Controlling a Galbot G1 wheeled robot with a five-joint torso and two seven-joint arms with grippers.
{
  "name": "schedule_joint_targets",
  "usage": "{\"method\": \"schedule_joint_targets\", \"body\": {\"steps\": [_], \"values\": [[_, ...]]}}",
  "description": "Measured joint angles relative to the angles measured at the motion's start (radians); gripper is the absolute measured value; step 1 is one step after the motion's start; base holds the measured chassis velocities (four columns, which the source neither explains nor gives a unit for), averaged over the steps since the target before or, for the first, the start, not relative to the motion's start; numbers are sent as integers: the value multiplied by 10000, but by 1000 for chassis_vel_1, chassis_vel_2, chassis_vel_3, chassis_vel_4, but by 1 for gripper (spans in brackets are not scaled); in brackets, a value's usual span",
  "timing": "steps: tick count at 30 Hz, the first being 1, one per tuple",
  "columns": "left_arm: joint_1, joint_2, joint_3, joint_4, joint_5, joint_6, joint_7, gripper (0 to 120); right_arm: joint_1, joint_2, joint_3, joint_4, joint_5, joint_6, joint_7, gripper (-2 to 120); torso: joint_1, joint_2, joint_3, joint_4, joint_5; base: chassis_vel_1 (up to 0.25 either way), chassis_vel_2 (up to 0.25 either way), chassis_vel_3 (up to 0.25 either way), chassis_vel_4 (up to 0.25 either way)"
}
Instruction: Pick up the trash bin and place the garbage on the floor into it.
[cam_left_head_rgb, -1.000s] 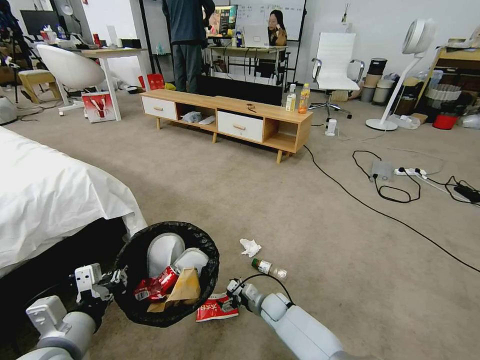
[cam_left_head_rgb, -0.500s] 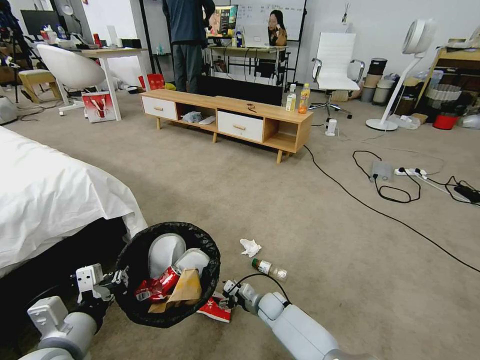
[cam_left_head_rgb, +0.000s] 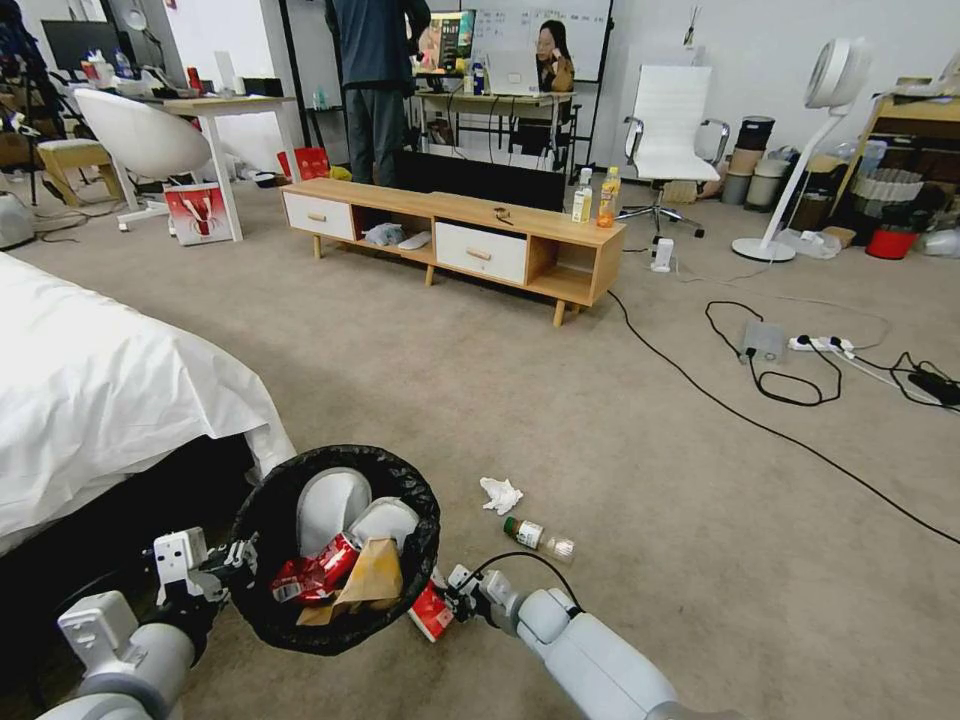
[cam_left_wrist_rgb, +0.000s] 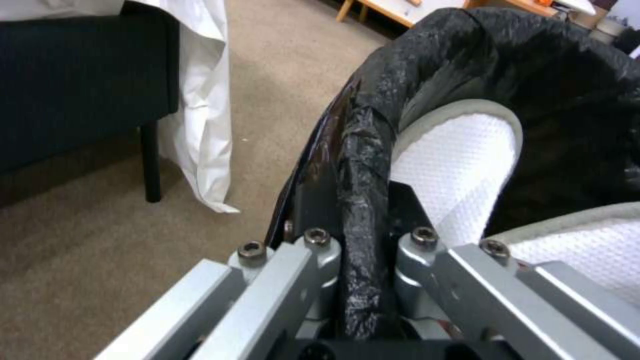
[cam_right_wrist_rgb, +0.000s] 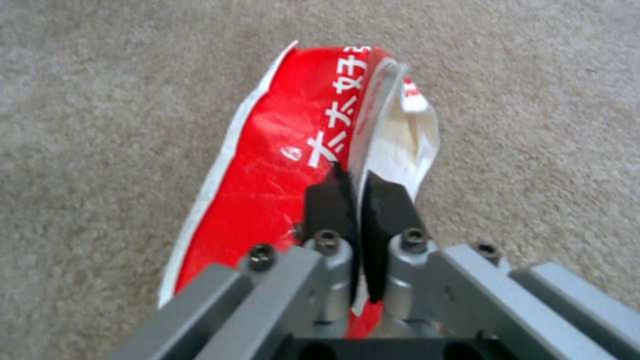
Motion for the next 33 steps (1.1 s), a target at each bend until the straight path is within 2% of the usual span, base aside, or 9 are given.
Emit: {"method": "schedule_joint_targets", "body": {"steps": [14, 17, 22, 25, 26, 28, 29, 31, 33], "values": [[-10, -1, 7, 6, 27, -7, 9, 4, -19, -36, 143, 304, 95, 36, -64, 0, 0, 0, 0, 1, 1, 0, 0, 0, 0], [-8, 2, 2, 41, 23, -11, 10, 4, -49, -324, 273, 924, 152, 19, 43, 0, 0, 0, 0, 0, 1, 0, 0, 0, 0], [1, 31, -22, 63, -32, -15, 6, 4, -202, -937, 405, 2225, 446, -217, 313, 0, 0, 0, 0, -2, 0, 0, 0, 0, 0], [-3, 118, -29, 93, -122, -8, -38, 4, -584, -1760, 767, 4280, 886, -548, 623, 0, 0, 0, 1, -1, 0, 0, 0, 0, 0], [-3, 118, -29, 93, -122, -8, -38, 4, -584, -1760, 767, 4280, 886, -548, 623, 0, 0, 0, 1, -1, 0, 0, 0, 0, 0], [-17, 219, -43, 122, -177, 34, -82, 4, -882, -2316, 1121, 5980, 1335, -810, 855, 0, 0, 0, 0, -1, 1, 0, 0, 0, 0], [-17, 219, -43, 122, -177, 34, -82, 4, -882, -2316, 1121, 5980, 1335, -810, 855, 0, 0, 0, 0, -1, 1, 0, 0, 0, 0], [-16, 300, -87, 126, -252, 62, -108, 4, -1073, -2672, 1477, 7212, 1606, -867, 986, 0, 0, 1, 0, 3, 2, 0, 0, 0, 0], [-9, 347, -125, 126, -287, 76, -120, 4, -1150, -2854, 1697, 7835, 1775, -889, 1067, 0, 0, 2, 0, 0, 2, 0, 0, 0, 0]]}}
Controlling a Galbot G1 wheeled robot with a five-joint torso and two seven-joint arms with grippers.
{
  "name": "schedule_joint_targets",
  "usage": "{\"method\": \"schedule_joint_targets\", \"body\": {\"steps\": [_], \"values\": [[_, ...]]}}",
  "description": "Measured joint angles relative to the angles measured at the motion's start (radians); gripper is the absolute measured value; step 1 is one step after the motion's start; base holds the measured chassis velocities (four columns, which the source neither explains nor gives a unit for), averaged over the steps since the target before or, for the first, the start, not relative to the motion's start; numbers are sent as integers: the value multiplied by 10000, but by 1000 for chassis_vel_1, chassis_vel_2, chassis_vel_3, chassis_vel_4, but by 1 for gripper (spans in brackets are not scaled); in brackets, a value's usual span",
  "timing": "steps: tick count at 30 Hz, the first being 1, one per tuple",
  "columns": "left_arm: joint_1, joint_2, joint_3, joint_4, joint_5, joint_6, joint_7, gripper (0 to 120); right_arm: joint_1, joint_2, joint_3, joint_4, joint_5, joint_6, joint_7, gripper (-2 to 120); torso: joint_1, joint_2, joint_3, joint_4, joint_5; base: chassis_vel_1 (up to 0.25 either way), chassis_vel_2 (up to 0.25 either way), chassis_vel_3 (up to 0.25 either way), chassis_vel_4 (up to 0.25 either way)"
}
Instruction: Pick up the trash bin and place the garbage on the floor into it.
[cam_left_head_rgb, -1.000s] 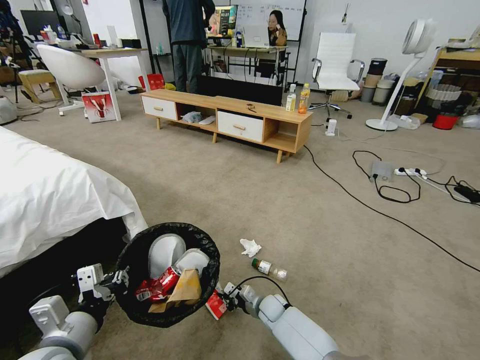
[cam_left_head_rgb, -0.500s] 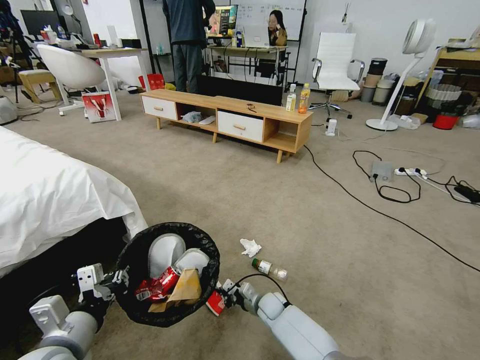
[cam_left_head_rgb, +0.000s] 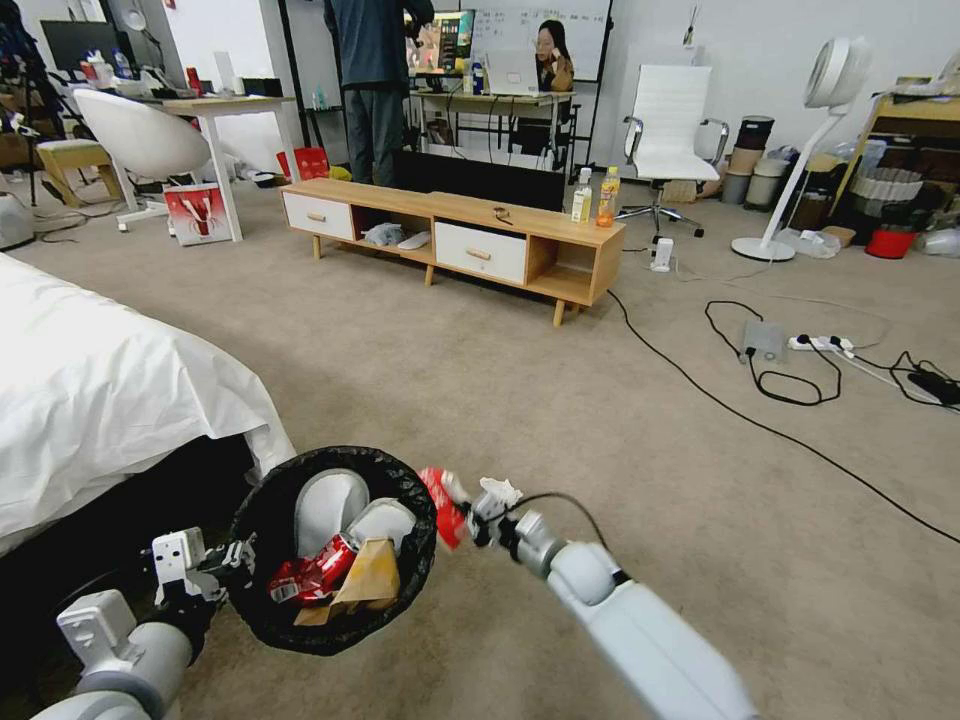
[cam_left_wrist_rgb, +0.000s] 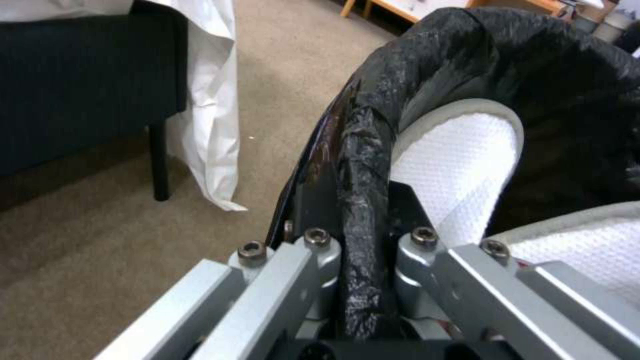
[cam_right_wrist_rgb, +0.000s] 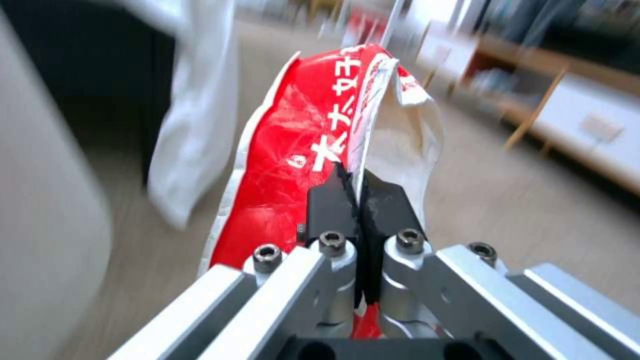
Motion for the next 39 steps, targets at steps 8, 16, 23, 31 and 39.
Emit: {"method": "schedule_joint_targets", "body": {"steps": [8, 16, 23, 31, 39], "values": [[64, 199, -94, -41, -93, 35, -10, 4, 85, -575, 970, 2060, 680, -62, 234, 0, 0, 0, 0, -1, -1, 0, 0, 0, 0], [-17, 279, -12, -51, -110, 137, -79, 4, 447, -674, 1025, 3574, 1912, 181, 177, 0, 0, 0, 0, 0, -2, 0, 0, 0, 0], [-101, 388, 109, 58, -219, 449, -298, 4, 418, -1360, 503, 4839, 3088, 419, -561, 0, 0, 0, 0, -1, -1, 0, 0, 0, 0], [-239, 373, 346, 260, -301, 686, -411, 4, 210, -2239, -254, 5330, 3438, 193, -1175, 0, 0, -1, 0, -1, -1, 0, 0, 0, 0], [-412, 371, 469, 298, -464, 840, -537, 4, -10, -2642, -883, 5440, 3526, -116, -1260, 0, 0, -2, 0, 0, -2, 0, 0, 0, 0]]}}
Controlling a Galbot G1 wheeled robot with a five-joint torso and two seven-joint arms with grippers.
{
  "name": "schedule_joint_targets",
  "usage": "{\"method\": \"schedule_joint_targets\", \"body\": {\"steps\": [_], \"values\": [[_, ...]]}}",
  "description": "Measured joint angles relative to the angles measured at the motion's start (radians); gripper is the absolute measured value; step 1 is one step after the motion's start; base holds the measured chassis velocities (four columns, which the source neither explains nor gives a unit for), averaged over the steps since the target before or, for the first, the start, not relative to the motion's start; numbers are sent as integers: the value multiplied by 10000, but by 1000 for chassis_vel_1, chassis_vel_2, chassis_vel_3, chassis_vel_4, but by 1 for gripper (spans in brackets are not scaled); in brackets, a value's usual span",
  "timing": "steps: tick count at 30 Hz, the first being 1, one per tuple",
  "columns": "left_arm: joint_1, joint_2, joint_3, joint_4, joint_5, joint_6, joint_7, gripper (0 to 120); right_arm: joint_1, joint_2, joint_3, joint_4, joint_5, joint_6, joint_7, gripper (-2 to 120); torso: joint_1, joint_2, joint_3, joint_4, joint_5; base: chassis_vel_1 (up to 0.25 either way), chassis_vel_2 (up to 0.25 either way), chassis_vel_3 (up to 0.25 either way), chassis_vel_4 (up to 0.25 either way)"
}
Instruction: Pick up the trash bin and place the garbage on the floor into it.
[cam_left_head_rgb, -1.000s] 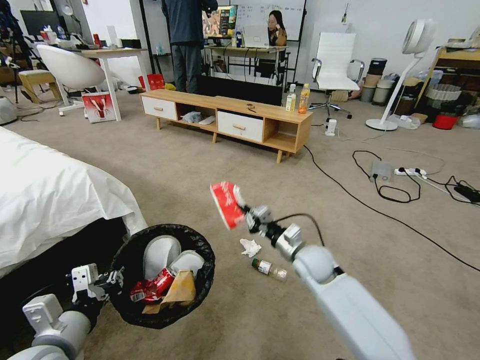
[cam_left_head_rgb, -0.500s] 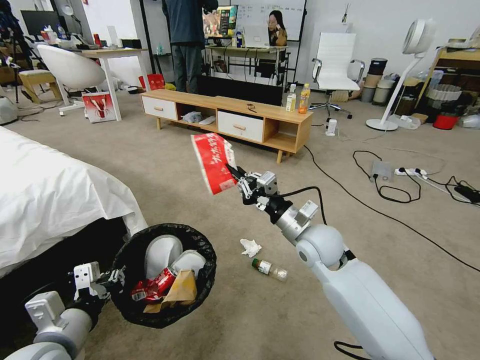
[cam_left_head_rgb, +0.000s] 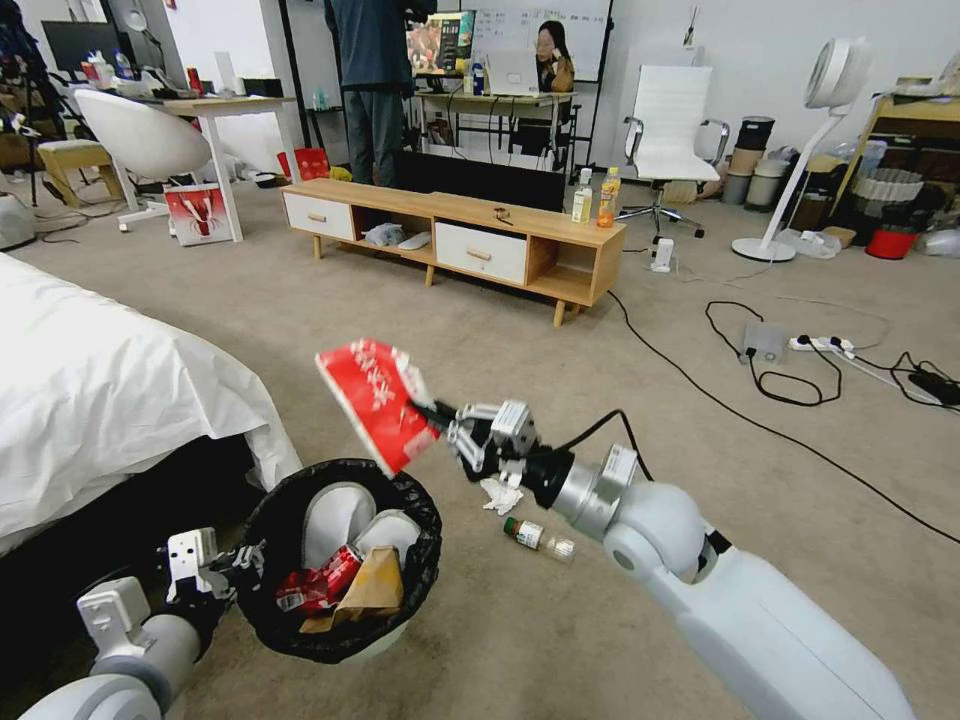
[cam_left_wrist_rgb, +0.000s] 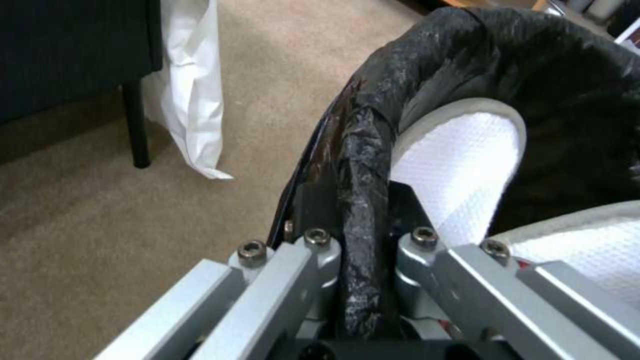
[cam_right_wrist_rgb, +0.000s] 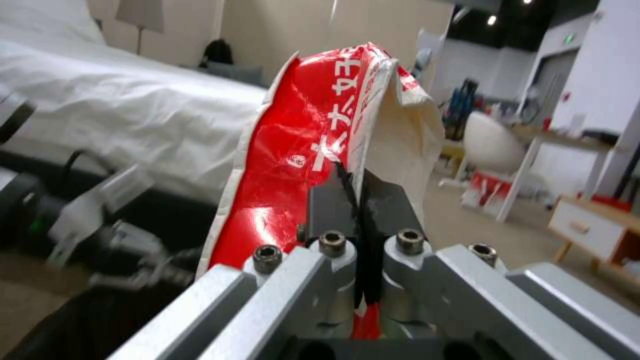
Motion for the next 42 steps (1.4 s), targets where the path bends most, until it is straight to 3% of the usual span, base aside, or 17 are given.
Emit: {"method": "schedule_joint_targets", "body": {"steps": [15, 33, 42], "values": [[-101, -19, 247, 17, -480, 109, -189, 4, -699, -412, -1046, -215, 106, -459, 318, 0, 0, 0, 0, -1, 0, 0, 0, 0, 0], [-79, -118, 527, -183, -621, 176, -363, 4, -594, -241, -1381, -539, 70, -720, 556, 0, 0, 0, 0, 0, 0, 0, 0, 0, 0], [39, -138, 436, -431, -625, 175, -345, 4, -599, -207, -1402, -584, 27, -794, 737, 29, 0, 0, 1, 0, 0, 0, 0, 0, 0]]}}
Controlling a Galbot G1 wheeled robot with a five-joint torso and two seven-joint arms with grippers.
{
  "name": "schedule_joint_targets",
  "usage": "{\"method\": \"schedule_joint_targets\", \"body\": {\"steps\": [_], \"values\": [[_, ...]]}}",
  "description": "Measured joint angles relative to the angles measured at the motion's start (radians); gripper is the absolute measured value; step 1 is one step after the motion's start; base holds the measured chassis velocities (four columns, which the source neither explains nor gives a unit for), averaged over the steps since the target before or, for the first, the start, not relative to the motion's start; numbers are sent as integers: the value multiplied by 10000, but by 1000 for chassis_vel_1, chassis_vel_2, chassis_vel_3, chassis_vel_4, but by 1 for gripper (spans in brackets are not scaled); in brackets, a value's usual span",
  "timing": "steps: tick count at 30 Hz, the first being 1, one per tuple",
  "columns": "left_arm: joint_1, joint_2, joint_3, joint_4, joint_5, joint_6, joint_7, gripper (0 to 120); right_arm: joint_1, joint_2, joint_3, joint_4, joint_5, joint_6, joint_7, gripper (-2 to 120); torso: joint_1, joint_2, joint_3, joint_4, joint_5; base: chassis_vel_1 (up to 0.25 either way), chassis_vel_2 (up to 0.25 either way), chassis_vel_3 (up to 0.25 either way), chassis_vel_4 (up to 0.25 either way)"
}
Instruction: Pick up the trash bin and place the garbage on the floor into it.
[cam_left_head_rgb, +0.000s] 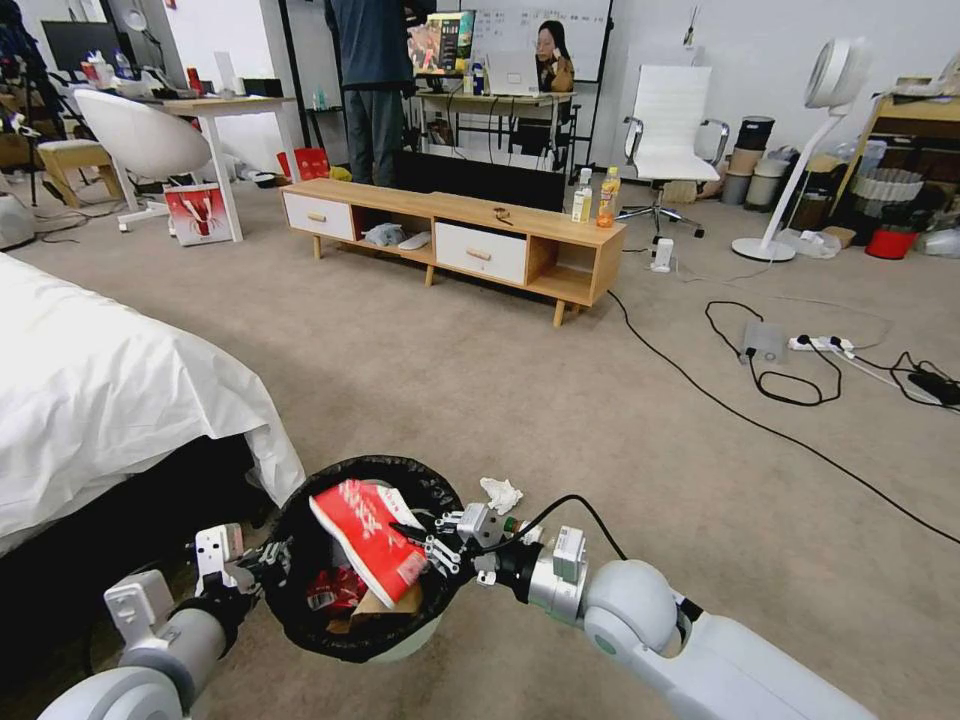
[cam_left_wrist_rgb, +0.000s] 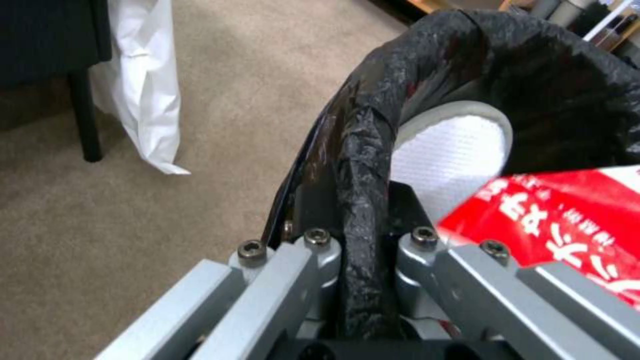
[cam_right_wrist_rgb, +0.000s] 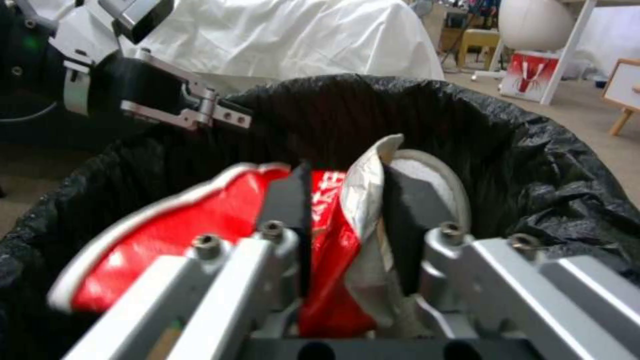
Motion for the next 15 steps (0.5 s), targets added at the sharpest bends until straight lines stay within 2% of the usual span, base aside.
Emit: {"method": "schedule_joint_targets", "body": {"steps": [1, 4, 6, 7, 9, 11, 15], "values": [[-8, 5, 3, -4, 0, 0, 0, 4, 15, -3, 21, -1, -6, -16, 8, 36, 0, 0, -1, 0, 0, 0, 0, 0, 0], [-16, 17, 14, -4, 7, 0, 0, 4, 30, -2, 58, 13, -7, -38, 16, 41, 0, -1, -1, 1, 0, 0, 0, 0, 0], [-28, 19, 34, 49, 115, 0, 8, 4, 14, -2, 148, 55, -14, -51, 37, 54, 0, 0, 0, 0, 0, 0, 0, 0, 0], [-28, 19, 34, 49, 115, 0, 8, 4, 14, -2, 148, 55, -14, -51, 37, 54, 0, 0, 0, 0, 0, 0, 0, 0, 0], [-25, 18, 41, 99, 225, 0, 15, 4, -22, -39, 204, 75, -46, -51, 48, 65, 0, 0, -1, 0, 0, 0, 0, 0, 0], [-25, 13, 41, 104, 237, 0, 16, 4, -29, -56, 217, 80, -61, -49, 51, 69, 0, 0, 0, 0, 0, 0, 0, 0, 0], [-26, -22, 38, 126, 302, -2, 22, 4, -30, -85, 221, 108, -144, 15, 103, 85, 0, 0, 0, 0, 0, 0, 0, 0, 0]]}}
